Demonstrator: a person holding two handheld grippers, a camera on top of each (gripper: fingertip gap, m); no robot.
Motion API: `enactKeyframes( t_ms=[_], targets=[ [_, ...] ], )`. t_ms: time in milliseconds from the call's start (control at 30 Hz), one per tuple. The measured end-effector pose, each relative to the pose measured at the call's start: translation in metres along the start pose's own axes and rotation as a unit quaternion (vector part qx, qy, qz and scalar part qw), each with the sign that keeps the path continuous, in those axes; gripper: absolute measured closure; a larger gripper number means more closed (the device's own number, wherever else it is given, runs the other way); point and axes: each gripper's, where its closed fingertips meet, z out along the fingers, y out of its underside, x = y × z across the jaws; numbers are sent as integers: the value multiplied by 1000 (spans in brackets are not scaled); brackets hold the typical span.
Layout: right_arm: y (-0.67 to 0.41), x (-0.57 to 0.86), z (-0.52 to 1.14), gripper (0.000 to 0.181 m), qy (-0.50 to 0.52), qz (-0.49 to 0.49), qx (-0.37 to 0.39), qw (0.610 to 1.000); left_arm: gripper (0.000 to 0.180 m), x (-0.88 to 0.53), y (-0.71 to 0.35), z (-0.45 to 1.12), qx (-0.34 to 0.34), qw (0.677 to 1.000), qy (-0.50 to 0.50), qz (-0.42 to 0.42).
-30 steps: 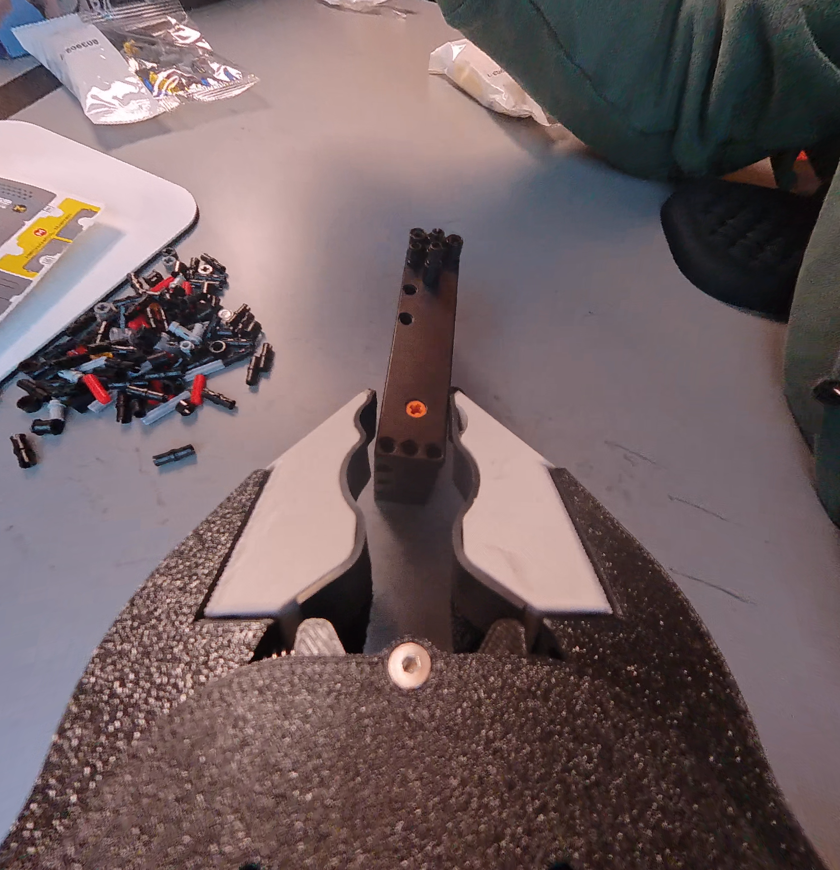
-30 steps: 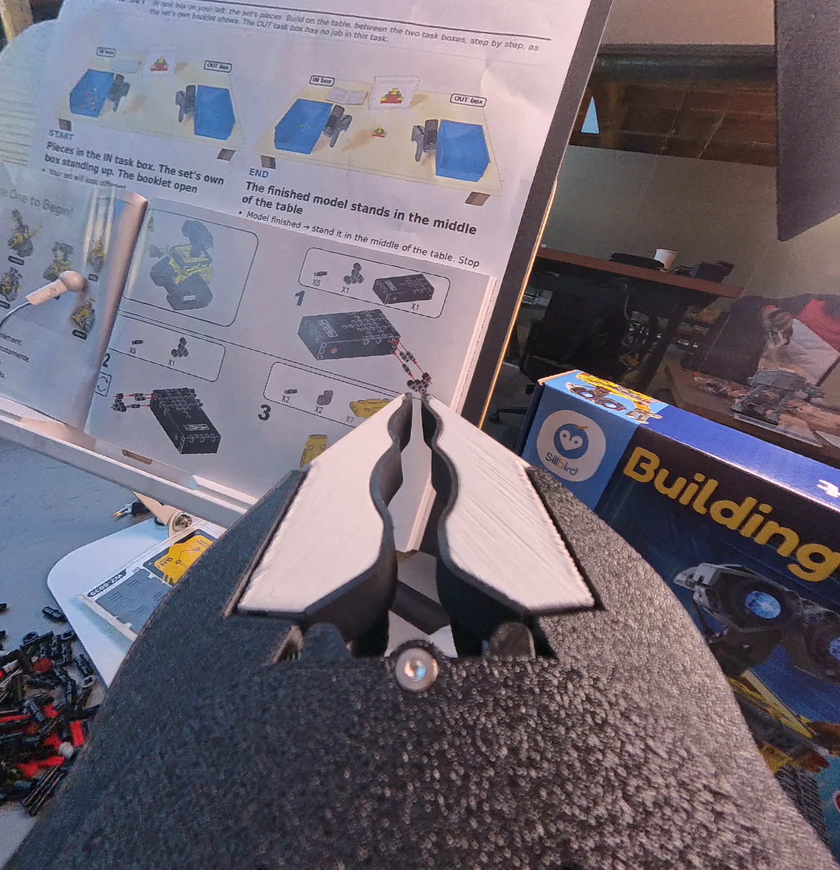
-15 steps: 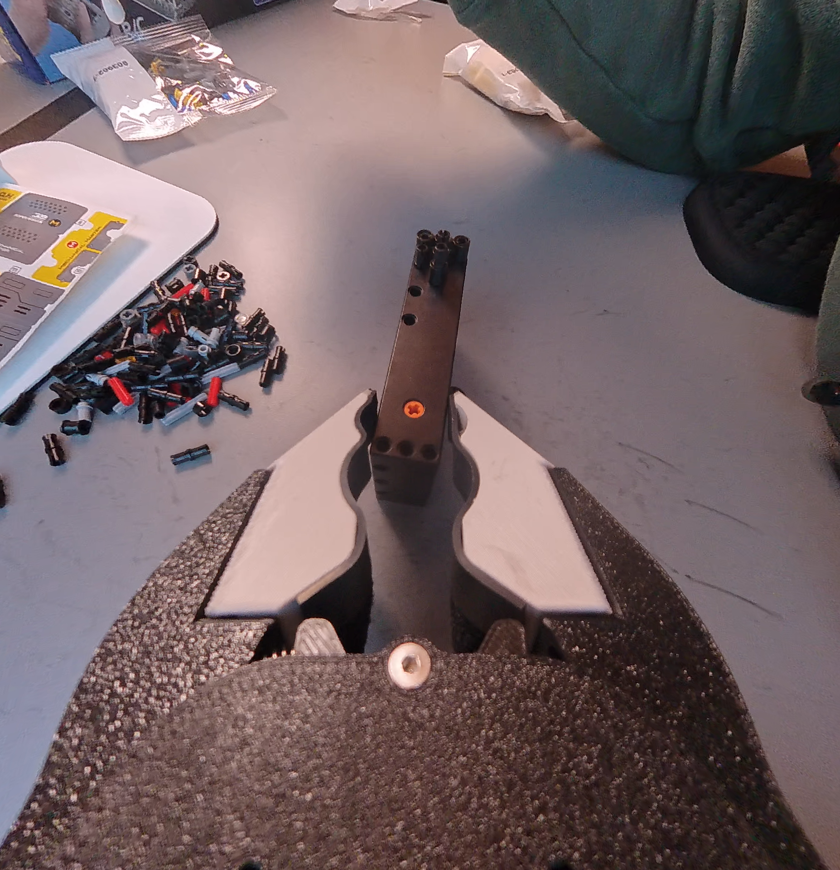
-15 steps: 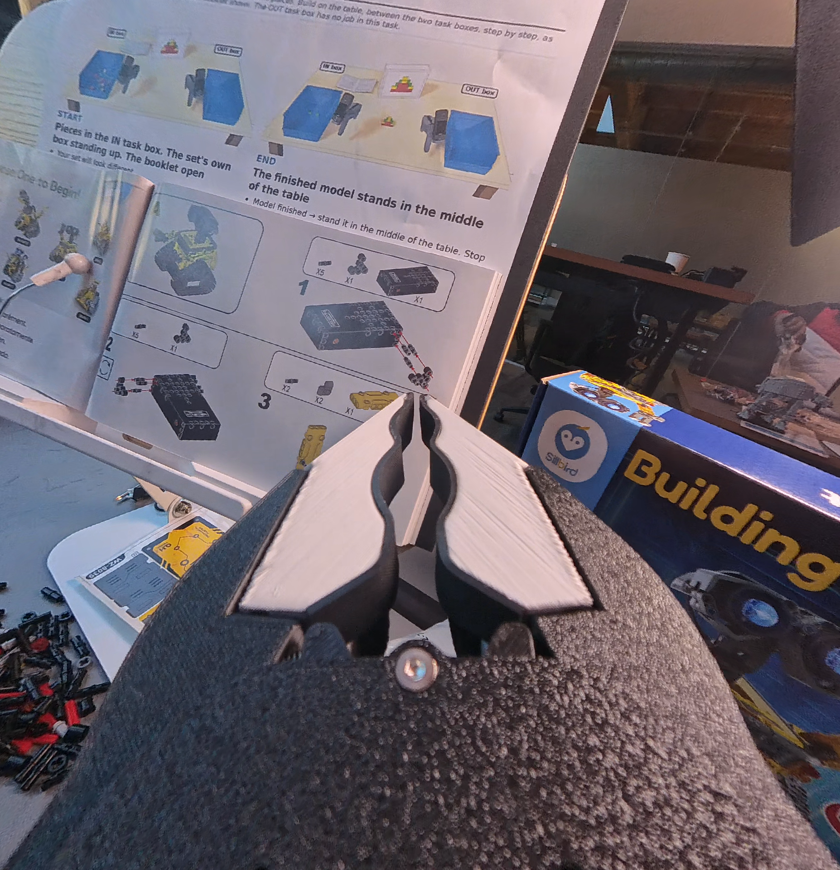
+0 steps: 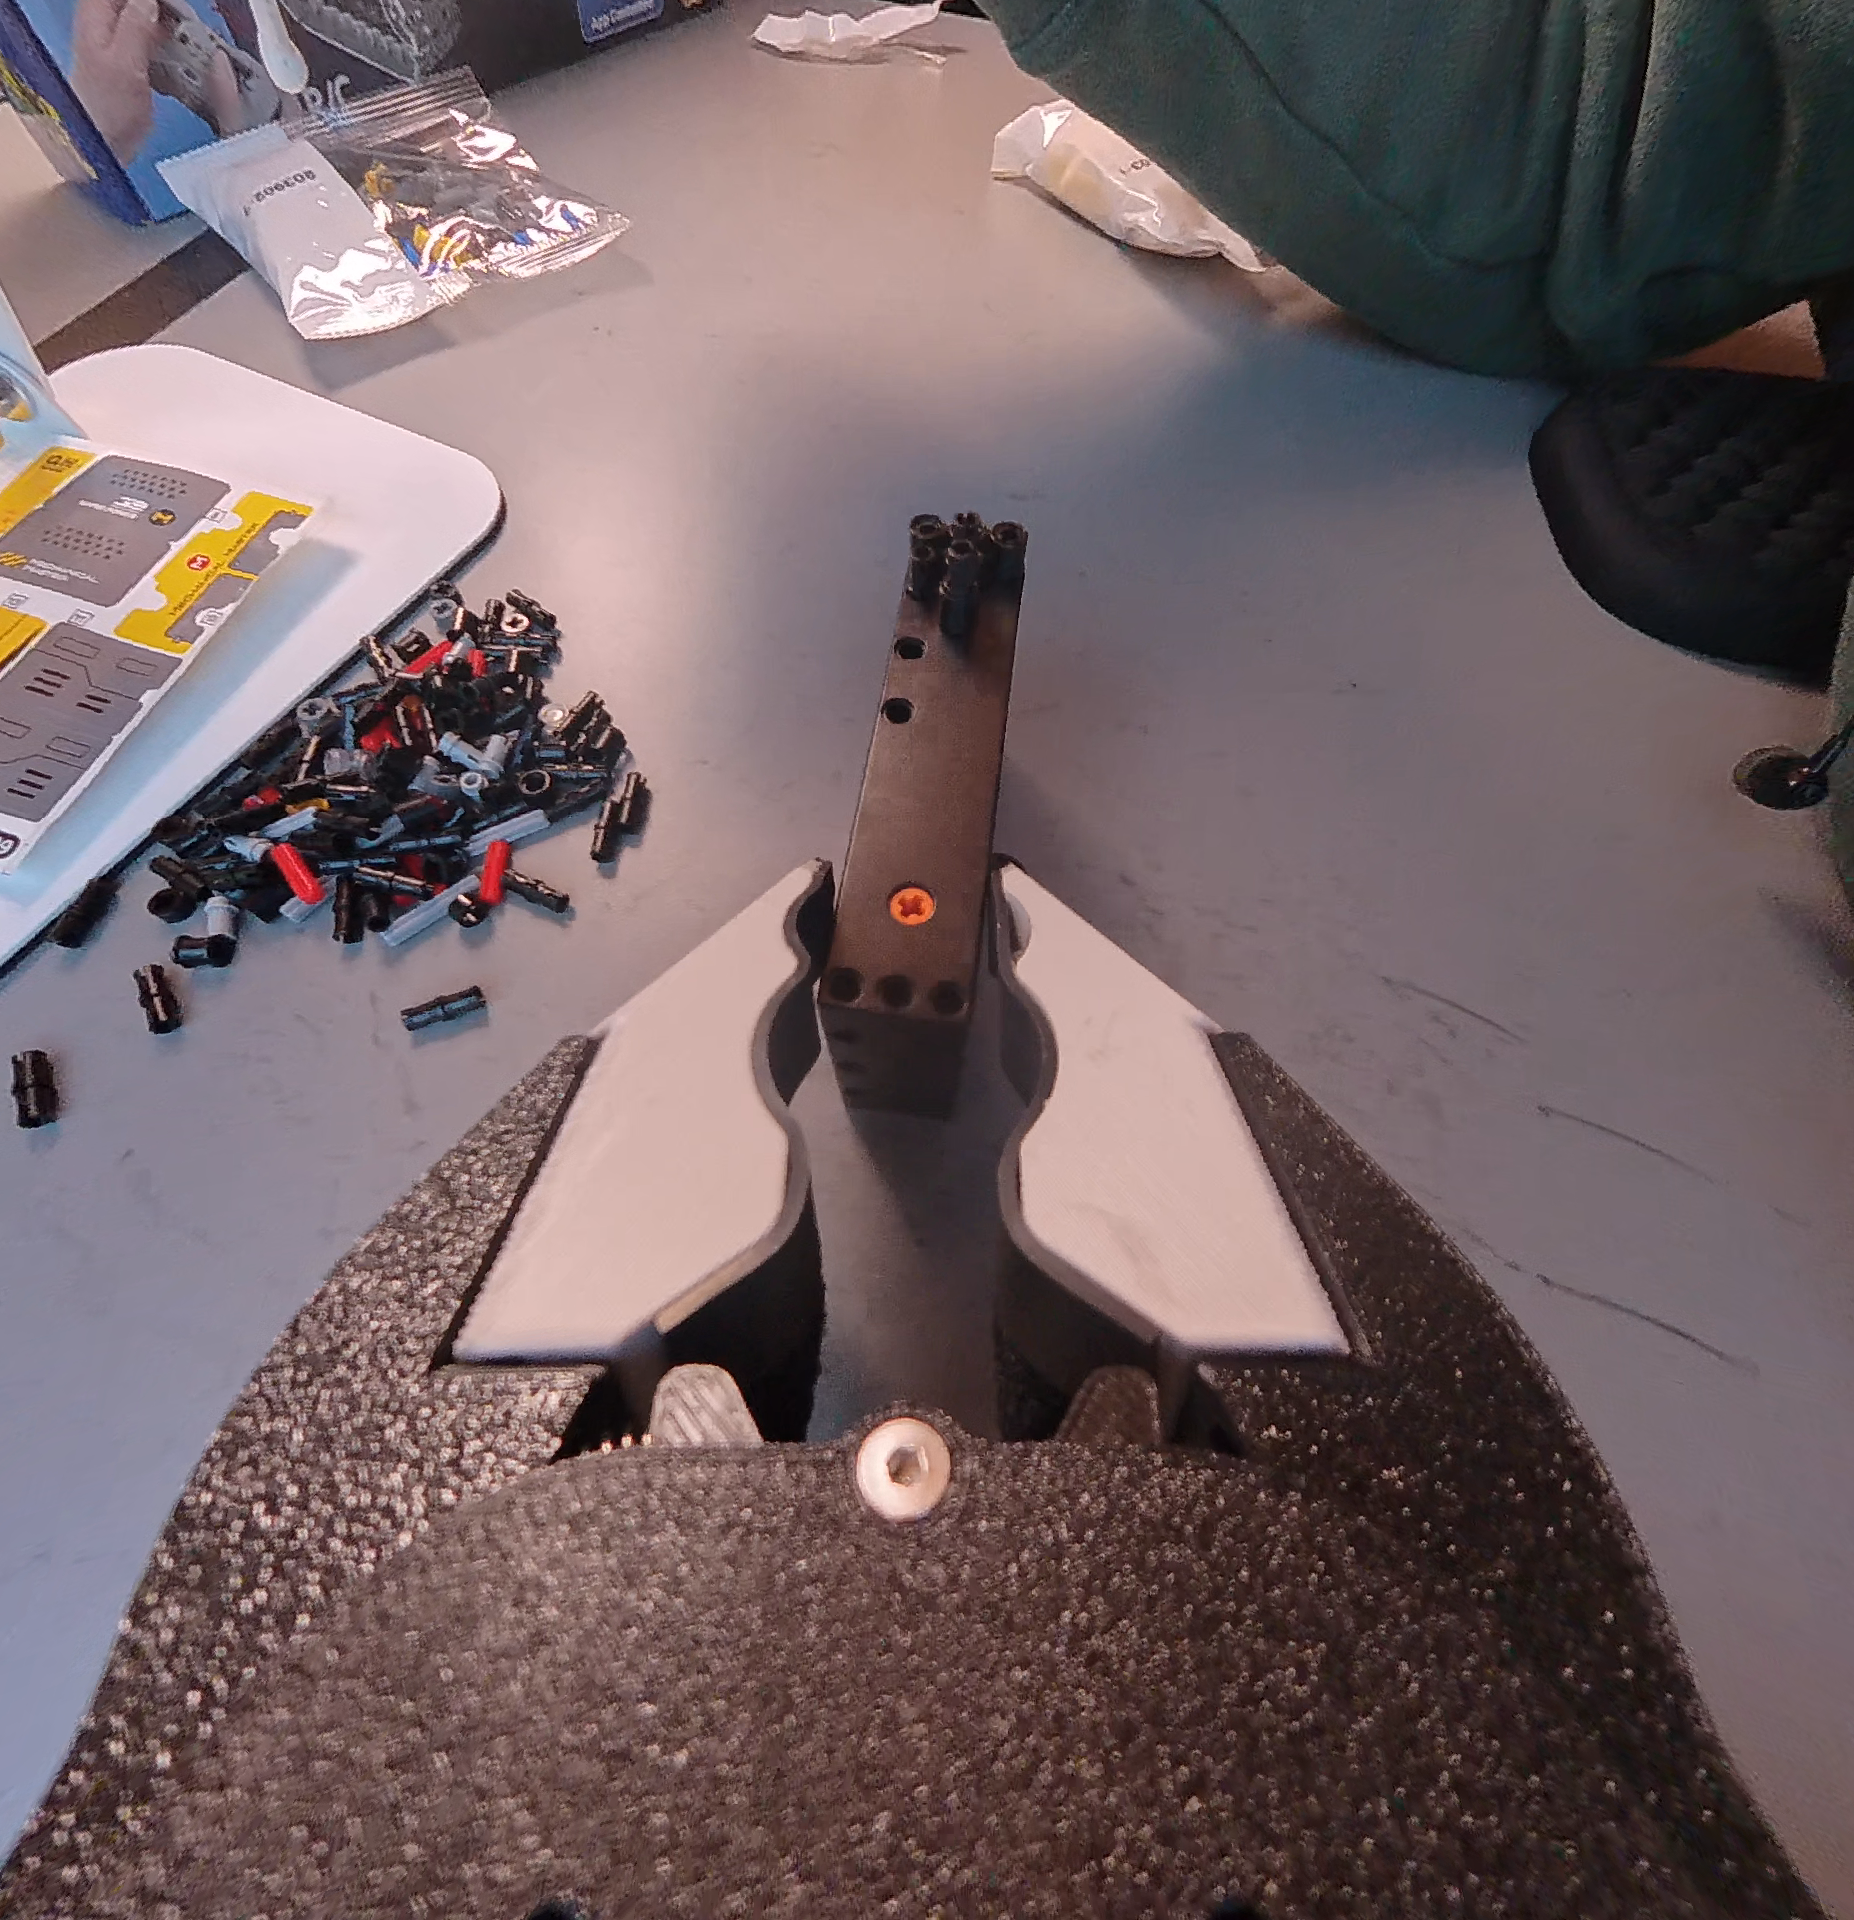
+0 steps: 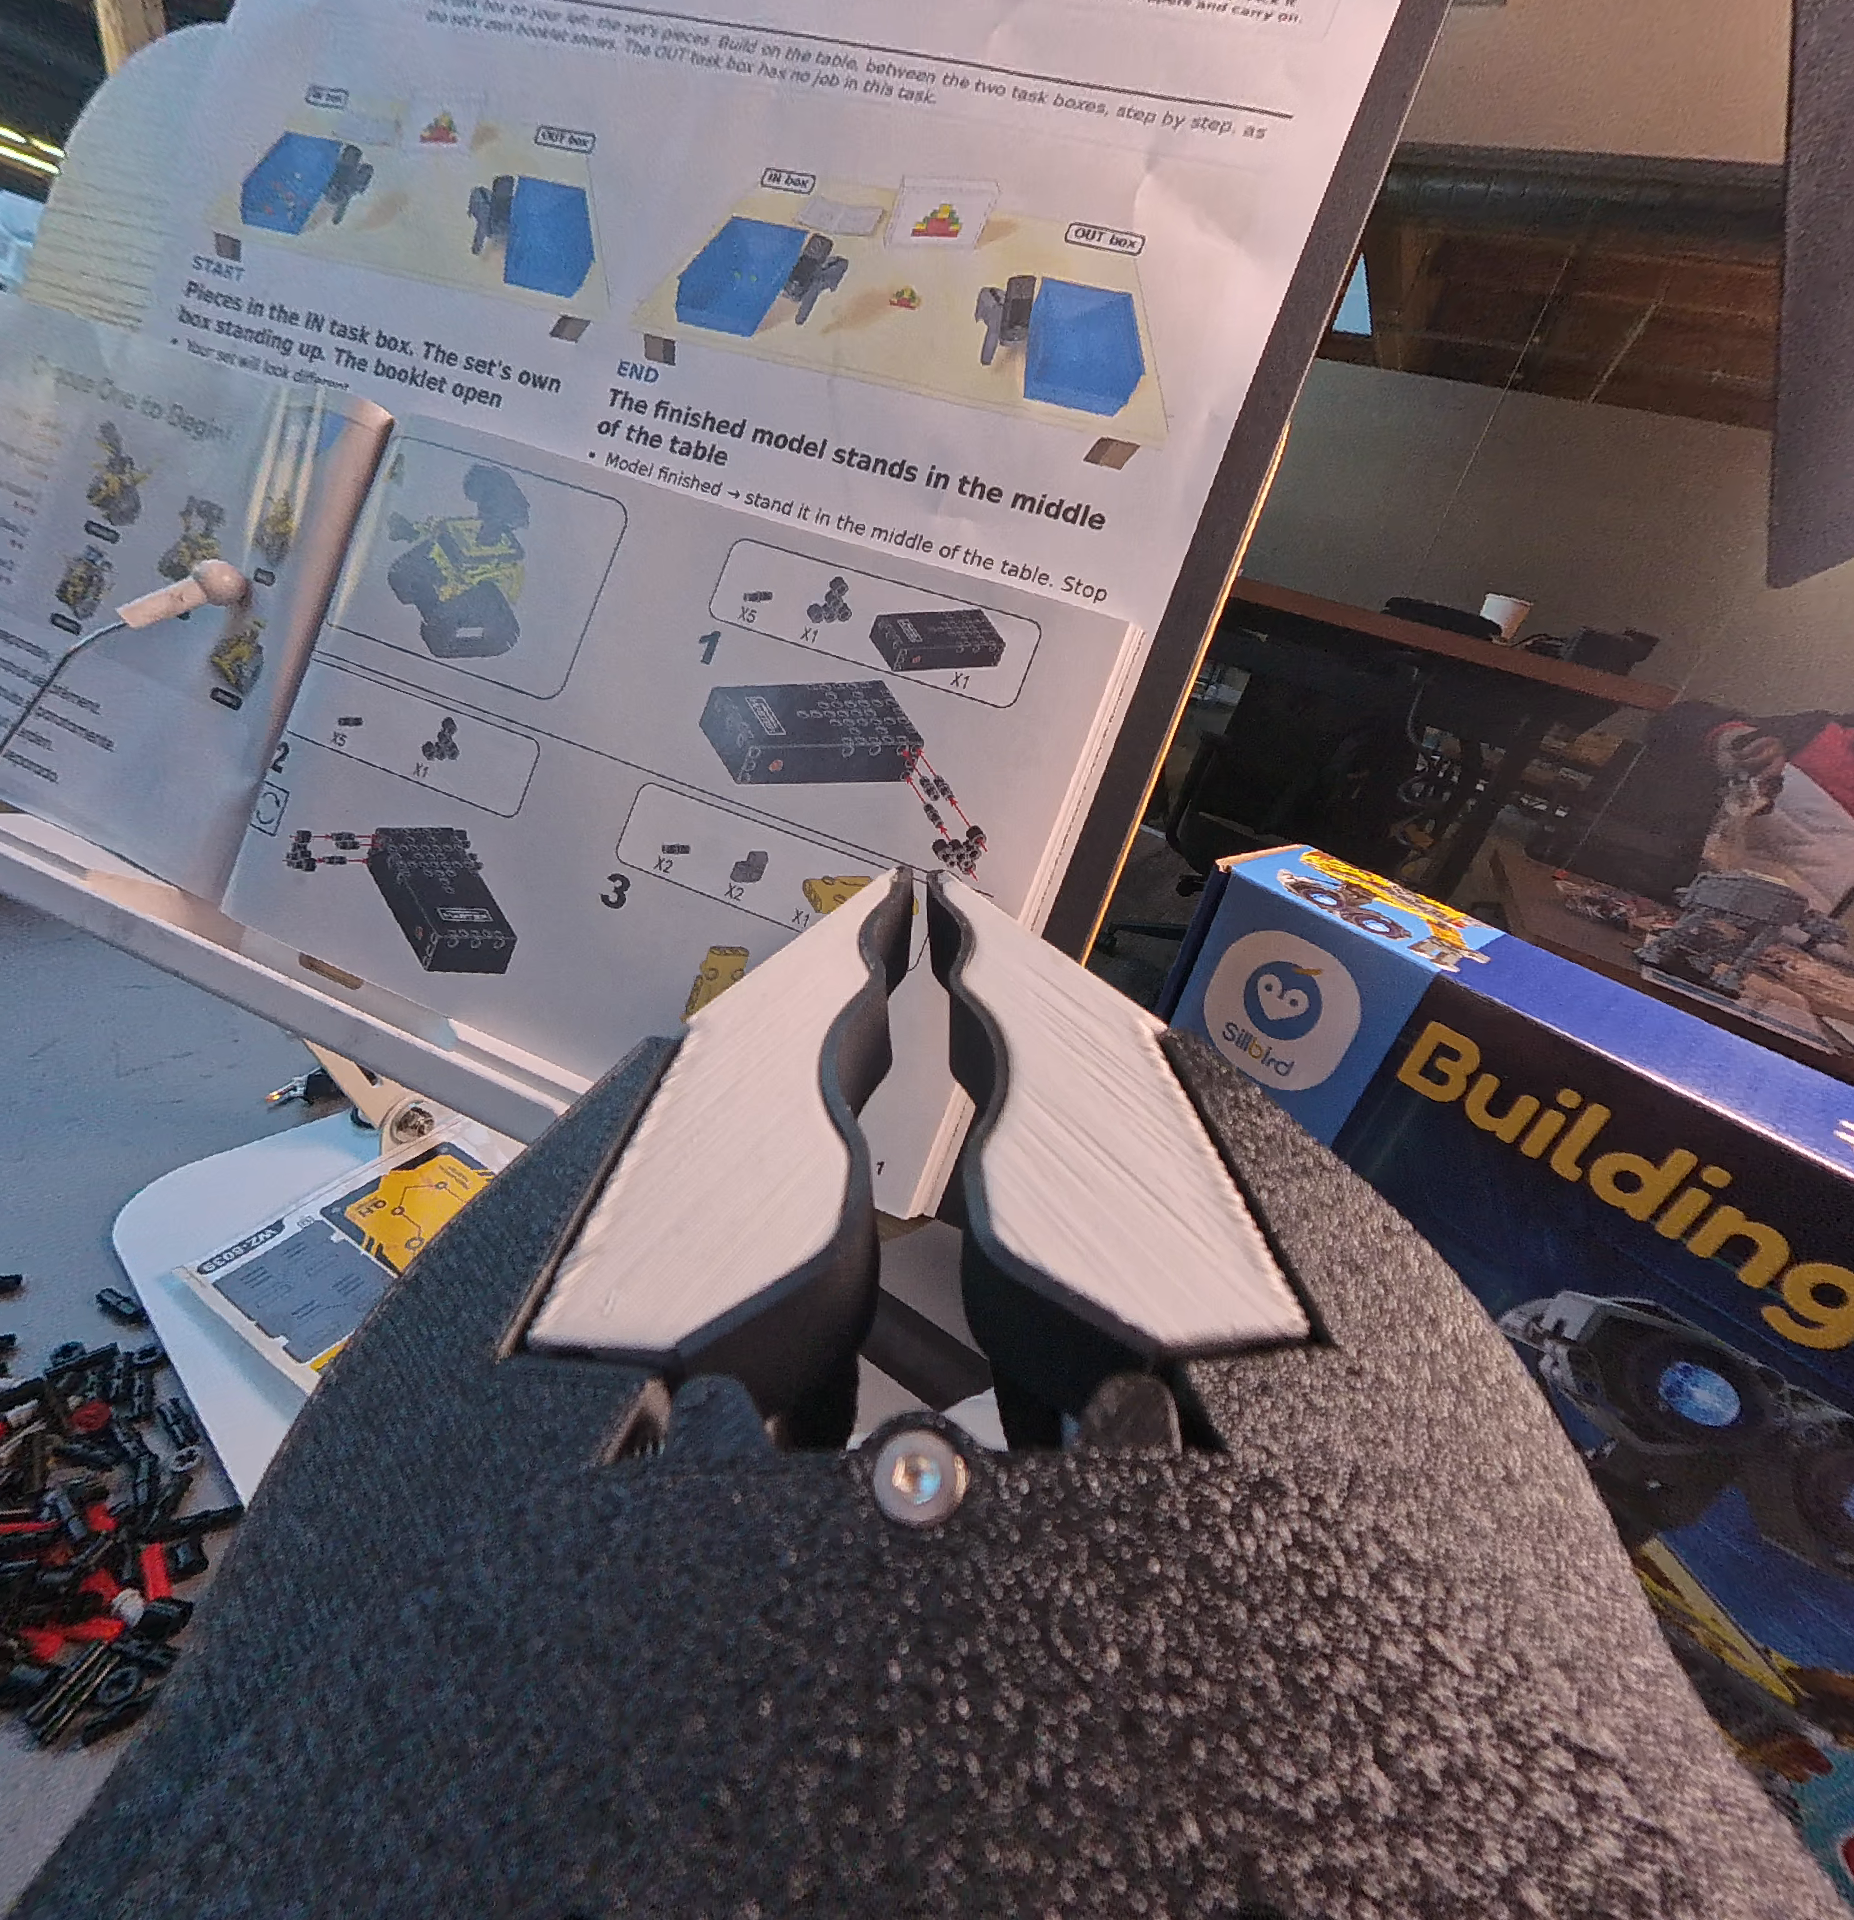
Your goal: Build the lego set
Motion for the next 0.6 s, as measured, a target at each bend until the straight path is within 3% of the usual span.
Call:
enactKeyframes(
  t_ms=[600],
  targets=[
    [1, 6, -1, 177, 3, -4, 4, 1000, 153, -1, -2, -2, 9, 1000, -4, 5]
  ],
)
